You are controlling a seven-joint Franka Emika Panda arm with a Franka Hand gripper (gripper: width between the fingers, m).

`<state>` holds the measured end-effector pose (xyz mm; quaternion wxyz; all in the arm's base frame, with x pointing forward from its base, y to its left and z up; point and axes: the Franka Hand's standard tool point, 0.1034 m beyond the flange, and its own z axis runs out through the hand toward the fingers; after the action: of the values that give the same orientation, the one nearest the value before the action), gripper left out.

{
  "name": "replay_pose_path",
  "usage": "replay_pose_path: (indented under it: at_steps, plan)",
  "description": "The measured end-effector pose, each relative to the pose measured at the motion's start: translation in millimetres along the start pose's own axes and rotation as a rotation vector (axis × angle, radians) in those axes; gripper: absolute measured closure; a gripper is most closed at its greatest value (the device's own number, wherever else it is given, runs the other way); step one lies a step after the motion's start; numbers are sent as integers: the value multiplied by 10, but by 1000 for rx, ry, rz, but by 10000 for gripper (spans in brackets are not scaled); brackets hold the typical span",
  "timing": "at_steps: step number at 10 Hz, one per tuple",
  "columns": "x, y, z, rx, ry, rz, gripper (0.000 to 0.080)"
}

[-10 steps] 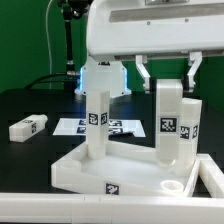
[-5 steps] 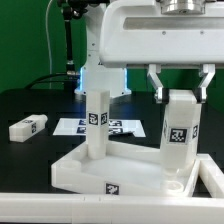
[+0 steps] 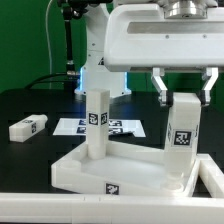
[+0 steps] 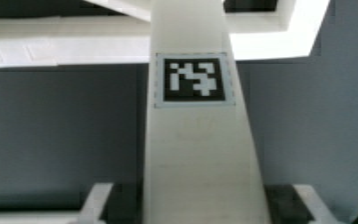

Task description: Assemble desk

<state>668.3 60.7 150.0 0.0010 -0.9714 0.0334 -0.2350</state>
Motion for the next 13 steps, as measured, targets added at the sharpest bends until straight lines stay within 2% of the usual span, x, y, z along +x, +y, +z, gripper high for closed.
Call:
replay_pose_path:
  at_steps: [5, 8, 13]
  plan:
    - [-73, 12, 32, -3, -12, -2, 509]
    - [-49, 19, 37, -4, -10, -2, 509]
    - [-114, -7, 128, -7, -10, -10, 509]
